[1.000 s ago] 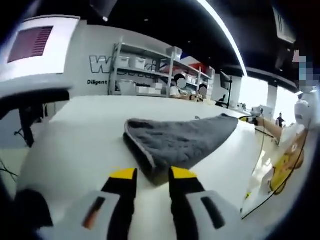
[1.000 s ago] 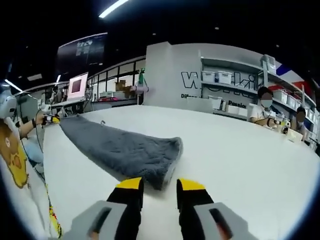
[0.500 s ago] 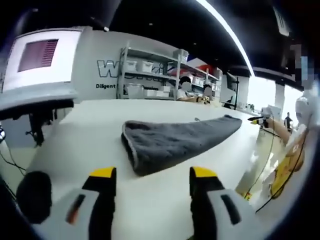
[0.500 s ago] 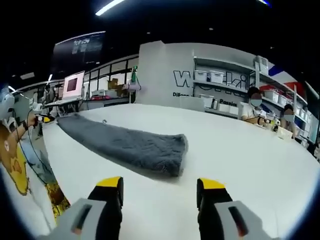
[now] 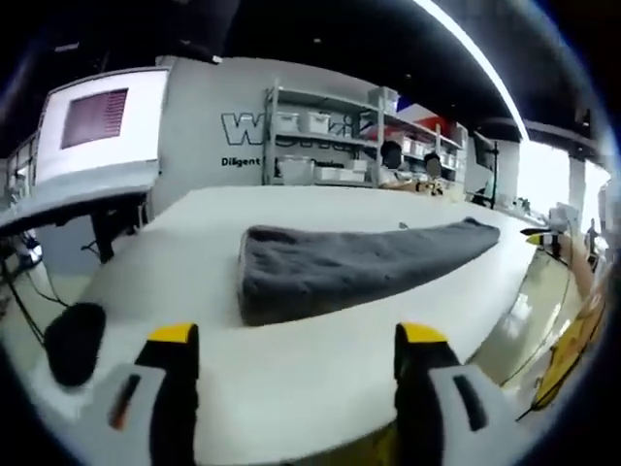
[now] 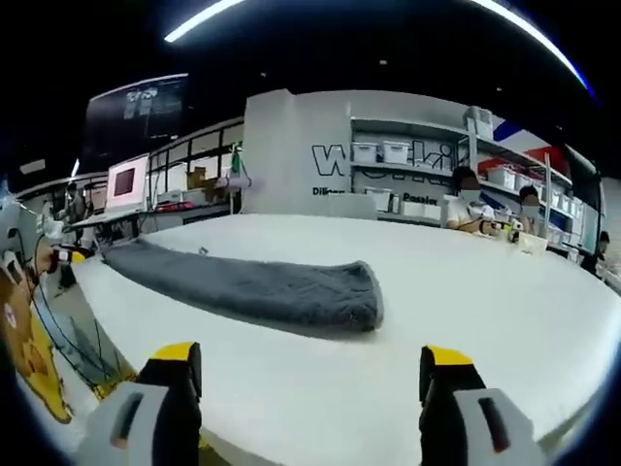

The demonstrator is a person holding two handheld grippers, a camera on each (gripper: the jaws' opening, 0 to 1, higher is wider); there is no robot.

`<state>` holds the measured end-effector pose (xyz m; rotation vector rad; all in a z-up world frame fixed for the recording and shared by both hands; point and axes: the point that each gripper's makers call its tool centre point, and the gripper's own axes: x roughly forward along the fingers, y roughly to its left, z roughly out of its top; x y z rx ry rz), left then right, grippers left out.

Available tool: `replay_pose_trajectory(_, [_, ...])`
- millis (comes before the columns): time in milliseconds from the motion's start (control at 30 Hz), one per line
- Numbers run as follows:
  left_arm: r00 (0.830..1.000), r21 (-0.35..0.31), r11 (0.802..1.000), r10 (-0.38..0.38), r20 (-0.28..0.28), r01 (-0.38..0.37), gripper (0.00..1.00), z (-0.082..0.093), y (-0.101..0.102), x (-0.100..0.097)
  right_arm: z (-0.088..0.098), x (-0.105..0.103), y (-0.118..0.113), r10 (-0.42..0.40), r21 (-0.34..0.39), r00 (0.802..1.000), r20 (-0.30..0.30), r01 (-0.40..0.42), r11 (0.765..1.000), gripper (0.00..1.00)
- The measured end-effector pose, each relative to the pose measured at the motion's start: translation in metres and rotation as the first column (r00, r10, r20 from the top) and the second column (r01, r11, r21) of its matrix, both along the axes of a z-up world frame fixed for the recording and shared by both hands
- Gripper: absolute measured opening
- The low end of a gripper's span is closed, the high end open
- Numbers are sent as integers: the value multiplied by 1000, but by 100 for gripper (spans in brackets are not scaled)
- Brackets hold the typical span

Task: Fold the towel on the table until its edges align and the towel forms a compact rectangular stack.

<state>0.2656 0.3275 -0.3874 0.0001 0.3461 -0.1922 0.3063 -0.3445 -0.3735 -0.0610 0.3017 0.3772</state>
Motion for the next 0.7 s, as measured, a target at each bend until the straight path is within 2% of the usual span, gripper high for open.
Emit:
replay_pose_trajectory(133, [999, -21, 999, 38, 18, -37, 94, -3, -7, -4, 1, 0, 3, -11, 15, 1000, 1, 11, 1000, 100])
replay_pose_trajectory(233, [999, -22, 999, 43, 4, -43, 99, -7, -16, -8, 2, 1, 7, -21, 28, 1000, 9, 21, 999, 100])
replay_pose_trajectory(333, [999, -13, 999, 51, 16, -51, 99, -6, -19, -9, 0, 6, 11, -29, 42, 1000, 6, 29, 999, 100])
replay_pose_trajectory(500, [997, -41, 998, 48, 53, -46, 99, 1, -25, -7, -1, 12, 23, -32, 117, 999, -14, 33, 993, 100])
replay_pose_trajectory(700, [997, -31, 999, 46, 66, -44, 99, 6, -28, -7, 0, 14, 28, -31, 176, 998, -49, 39, 984, 100])
